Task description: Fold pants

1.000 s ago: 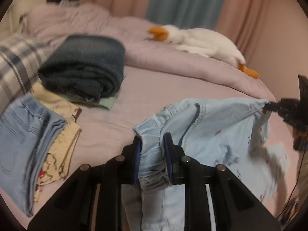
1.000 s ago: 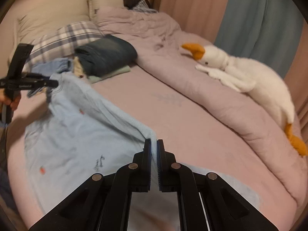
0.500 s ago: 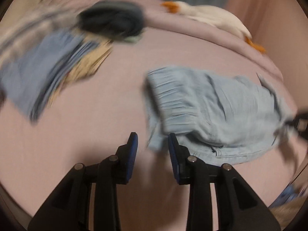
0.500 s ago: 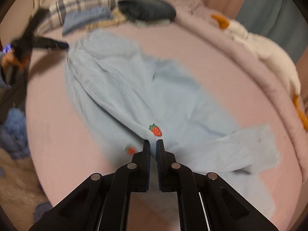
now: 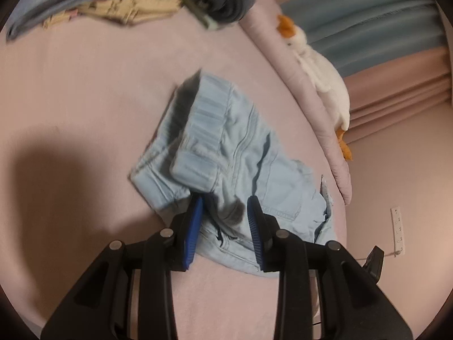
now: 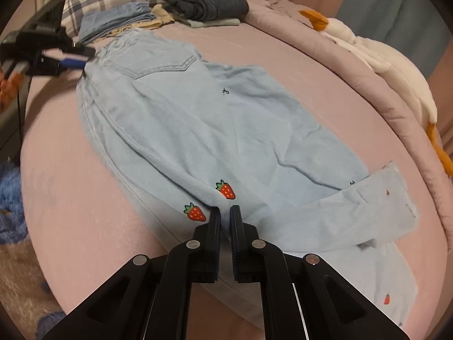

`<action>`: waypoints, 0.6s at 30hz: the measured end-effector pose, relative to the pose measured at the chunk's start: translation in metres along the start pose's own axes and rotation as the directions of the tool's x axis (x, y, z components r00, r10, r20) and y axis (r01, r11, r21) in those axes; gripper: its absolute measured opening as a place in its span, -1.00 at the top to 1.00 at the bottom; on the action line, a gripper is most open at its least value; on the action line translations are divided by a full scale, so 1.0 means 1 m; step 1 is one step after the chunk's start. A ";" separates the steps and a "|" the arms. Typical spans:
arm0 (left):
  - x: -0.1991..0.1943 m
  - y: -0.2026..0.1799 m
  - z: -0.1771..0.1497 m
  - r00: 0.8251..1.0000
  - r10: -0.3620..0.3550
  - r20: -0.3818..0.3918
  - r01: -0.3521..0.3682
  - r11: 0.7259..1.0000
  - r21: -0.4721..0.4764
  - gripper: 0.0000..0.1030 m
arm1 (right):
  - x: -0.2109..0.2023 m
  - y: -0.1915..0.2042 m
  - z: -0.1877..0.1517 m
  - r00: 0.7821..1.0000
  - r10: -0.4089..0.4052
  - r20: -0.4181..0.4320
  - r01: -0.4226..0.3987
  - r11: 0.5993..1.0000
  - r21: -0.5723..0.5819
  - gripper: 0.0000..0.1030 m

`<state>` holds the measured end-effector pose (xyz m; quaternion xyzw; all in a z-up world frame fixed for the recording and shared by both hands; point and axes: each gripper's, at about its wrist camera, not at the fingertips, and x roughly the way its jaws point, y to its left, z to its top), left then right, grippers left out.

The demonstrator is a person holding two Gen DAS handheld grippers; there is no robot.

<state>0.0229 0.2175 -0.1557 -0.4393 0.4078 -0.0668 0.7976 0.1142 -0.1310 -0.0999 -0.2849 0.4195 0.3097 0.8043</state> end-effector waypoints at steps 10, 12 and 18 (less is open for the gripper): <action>-0.003 -0.007 0.000 0.997 0.051 0.065 -0.050 0.999 -0.018 0.80 | -0.021 0.014 -0.005 0.999 -0.013 0.048 0.014 1.000 -0.022 0.89; -0.013 -0.008 -0.005 0.995 0.047 0.084 -0.047 0.999 0.004 0.80 | -0.029 0.018 -0.007 0.998 -0.016 0.061 0.019 0.999 -0.050 0.89; 0.000 0.007 -0.012 0.992 0.121 0.034 -0.121 0.993 0.014 0.78 | -0.009 0.032 -0.020 1.000 -0.012 0.007 0.013 0.997 -0.082 0.89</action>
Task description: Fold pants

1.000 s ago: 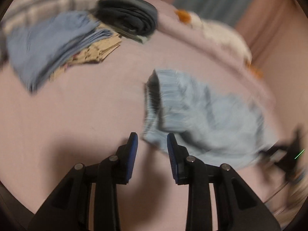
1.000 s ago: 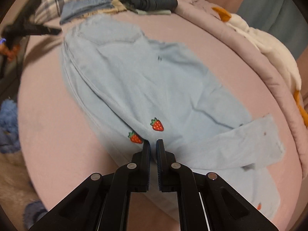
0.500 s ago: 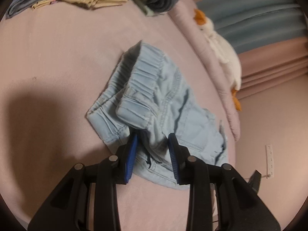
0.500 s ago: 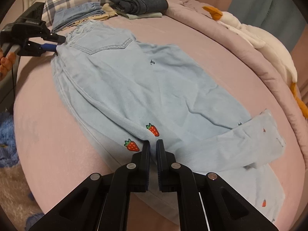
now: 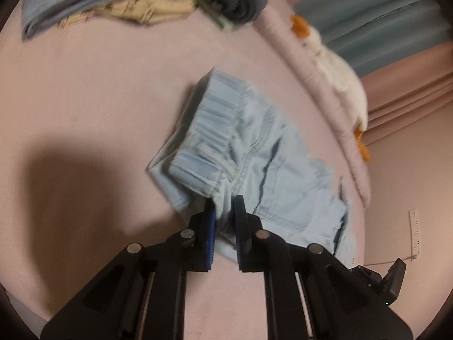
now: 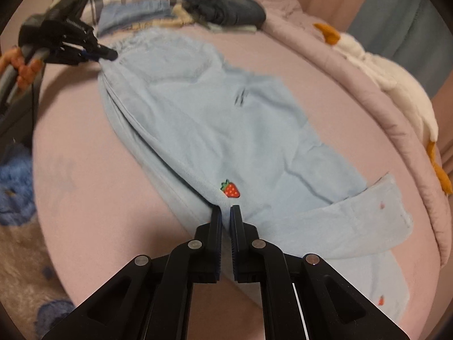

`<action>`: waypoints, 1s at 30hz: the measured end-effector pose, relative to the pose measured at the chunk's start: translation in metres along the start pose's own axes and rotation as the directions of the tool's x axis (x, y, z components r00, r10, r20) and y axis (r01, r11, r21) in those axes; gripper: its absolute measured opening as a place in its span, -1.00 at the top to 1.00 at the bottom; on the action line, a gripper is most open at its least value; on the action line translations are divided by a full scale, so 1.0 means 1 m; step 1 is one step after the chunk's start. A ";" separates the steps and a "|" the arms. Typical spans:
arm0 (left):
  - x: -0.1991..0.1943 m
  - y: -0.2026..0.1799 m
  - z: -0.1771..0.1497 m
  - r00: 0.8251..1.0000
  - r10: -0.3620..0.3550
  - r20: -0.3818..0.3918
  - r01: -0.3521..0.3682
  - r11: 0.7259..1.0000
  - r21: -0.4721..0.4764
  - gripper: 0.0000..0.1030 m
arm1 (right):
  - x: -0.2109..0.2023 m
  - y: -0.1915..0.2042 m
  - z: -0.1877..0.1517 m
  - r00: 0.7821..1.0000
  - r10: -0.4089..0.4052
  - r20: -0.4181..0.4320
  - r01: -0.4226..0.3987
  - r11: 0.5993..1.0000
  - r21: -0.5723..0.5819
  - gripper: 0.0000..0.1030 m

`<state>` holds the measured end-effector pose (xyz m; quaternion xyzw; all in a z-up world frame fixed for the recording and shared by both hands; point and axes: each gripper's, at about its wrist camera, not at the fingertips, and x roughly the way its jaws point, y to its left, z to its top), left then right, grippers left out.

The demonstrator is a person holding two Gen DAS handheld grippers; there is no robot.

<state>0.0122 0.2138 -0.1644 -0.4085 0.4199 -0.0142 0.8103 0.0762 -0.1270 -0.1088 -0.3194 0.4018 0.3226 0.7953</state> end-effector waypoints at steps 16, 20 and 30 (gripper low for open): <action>0.004 -0.096 -0.029 0.996 0.084 0.012 -0.080 0.896 0.438 0.32 | 0.005 -0.047 -0.009 0.990 0.137 0.032 -0.139 0.925 0.353 0.81; 0.041 -0.133 -0.046 0.994 0.070 -0.087 -0.010 0.832 0.554 0.32 | 0.011 -0.043 -0.015 0.984 0.177 0.019 -0.172 0.914 0.366 0.81; 0.109 -0.204 -0.093 0.957 0.038 -0.289 0.191 0.666 0.721 0.31 | -0.007 -0.212 -0.037 0.995 0.047 0.084 -0.096 0.604 0.791 0.09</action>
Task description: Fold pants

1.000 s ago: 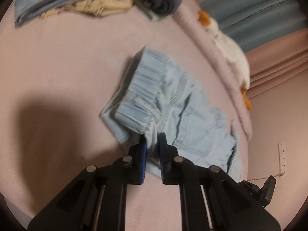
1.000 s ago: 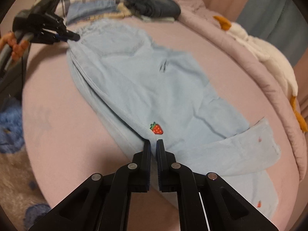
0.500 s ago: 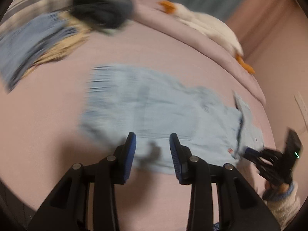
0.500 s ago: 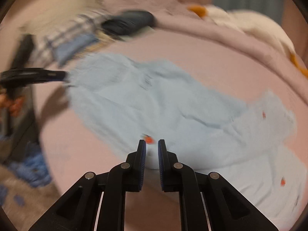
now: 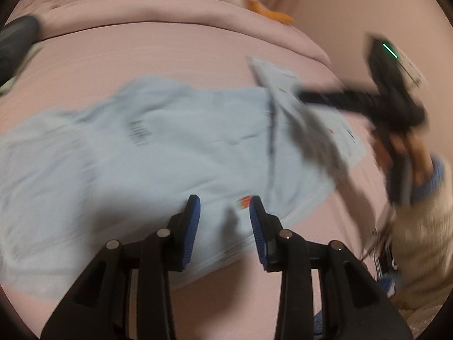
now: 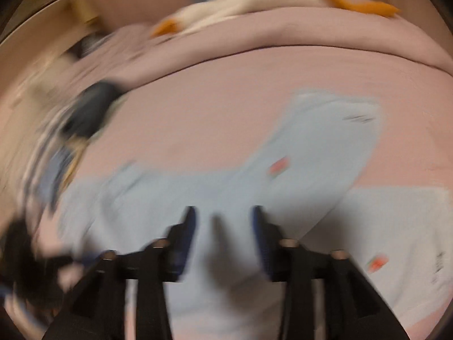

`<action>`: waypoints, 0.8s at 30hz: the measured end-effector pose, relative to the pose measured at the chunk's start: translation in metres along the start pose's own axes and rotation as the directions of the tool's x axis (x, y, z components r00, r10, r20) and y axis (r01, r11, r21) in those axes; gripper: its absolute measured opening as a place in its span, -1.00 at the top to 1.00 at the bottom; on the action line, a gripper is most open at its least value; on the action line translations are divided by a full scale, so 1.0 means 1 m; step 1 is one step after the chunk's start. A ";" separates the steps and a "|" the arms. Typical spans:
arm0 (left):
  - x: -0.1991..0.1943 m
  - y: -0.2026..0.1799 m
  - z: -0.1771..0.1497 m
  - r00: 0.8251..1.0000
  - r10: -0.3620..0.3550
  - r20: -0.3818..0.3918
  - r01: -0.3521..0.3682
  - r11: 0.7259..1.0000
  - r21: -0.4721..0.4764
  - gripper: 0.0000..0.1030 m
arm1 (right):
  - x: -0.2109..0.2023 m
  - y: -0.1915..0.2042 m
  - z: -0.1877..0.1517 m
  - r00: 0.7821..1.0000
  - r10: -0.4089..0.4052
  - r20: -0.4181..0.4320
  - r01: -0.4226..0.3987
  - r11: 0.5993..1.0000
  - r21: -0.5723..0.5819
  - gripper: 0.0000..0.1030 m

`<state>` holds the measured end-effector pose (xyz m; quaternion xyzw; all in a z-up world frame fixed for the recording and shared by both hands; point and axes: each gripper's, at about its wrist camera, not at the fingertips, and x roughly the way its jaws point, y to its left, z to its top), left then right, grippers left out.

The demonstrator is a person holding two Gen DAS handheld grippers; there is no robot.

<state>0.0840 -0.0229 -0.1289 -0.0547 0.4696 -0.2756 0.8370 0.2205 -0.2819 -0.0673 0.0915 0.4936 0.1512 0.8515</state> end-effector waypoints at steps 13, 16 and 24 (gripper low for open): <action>0.073 -0.051 0.017 0.995 -0.032 -0.096 0.048 0.983 0.179 0.37 | 0.093 -0.027 0.075 0.964 -0.217 -0.156 0.228 0.972 0.056 0.17; 0.078 -0.054 0.016 0.995 -0.023 -0.099 0.042 0.981 0.190 0.76 | 0.087 -0.030 0.069 0.966 -0.233 -0.117 0.239 0.970 0.046 0.87; 0.066 -0.062 0.009 0.997 -0.022 -0.070 0.037 0.974 0.223 0.89 | -0.031 -0.078 0.019 0.988 -0.068 0.140 0.033 0.970 0.242 0.92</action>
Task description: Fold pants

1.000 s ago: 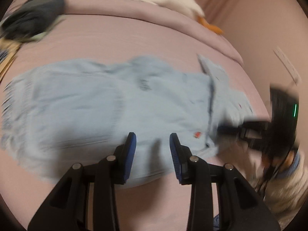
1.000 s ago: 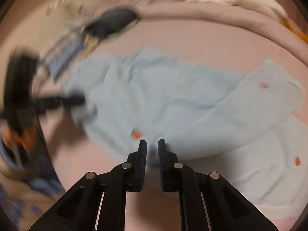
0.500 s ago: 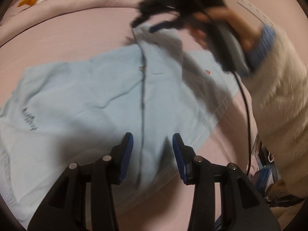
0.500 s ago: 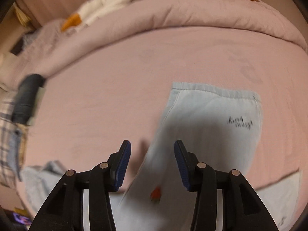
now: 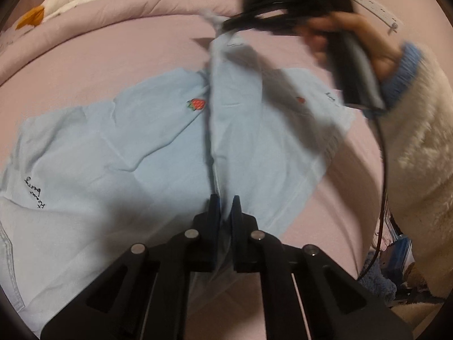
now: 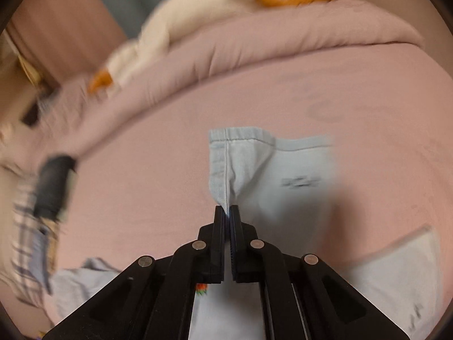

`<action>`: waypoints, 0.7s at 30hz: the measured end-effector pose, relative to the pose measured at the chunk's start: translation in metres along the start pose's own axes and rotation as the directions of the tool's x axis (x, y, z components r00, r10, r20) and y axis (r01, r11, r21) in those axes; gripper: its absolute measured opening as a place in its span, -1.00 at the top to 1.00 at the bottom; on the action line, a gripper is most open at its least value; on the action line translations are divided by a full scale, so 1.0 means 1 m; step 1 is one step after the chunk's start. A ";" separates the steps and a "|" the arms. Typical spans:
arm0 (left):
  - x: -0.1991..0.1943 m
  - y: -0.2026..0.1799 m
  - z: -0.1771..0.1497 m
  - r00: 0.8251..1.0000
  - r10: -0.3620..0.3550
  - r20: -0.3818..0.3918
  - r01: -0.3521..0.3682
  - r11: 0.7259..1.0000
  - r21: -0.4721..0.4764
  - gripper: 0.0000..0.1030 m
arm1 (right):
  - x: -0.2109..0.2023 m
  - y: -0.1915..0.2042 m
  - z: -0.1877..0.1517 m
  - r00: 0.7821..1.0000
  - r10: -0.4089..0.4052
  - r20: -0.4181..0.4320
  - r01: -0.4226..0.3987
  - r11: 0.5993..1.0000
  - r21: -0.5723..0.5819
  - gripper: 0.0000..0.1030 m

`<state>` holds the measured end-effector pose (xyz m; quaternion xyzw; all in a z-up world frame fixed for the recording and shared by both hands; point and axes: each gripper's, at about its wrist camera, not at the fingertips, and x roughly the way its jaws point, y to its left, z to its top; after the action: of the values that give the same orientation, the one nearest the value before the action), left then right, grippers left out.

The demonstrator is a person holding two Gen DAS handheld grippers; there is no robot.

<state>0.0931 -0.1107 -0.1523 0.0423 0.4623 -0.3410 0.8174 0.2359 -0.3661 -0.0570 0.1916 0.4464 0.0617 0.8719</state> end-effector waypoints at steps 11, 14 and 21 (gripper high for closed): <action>-0.024 -0.017 -0.006 0.999 0.049 0.021 -0.051 0.990 0.131 0.88 | -0.100 -0.097 -0.087 0.983 0.005 0.184 -0.057 0.959 0.279 0.92; -0.009 -0.020 -0.007 0.996 0.088 -0.024 -0.083 0.982 0.170 0.87 | -0.072 -0.138 -0.121 0.996 -0.012 0.087 -0.027 0.904 0.427 0.78; 0.005 -0.022 -0.011 0.989 0.144 -0.041 -0.132 0.968 0.213 0.80 | -0.089 -0.174 -0.136 0.966 0.066 0.251 -0.206 0.784 0.586 0.02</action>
<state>0.0737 -0.1254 -0.1567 0.1699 0.4424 -0.3290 0.8168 0.0625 -0.5132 -0.1296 0.4985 0.3298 -0.0430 0.8005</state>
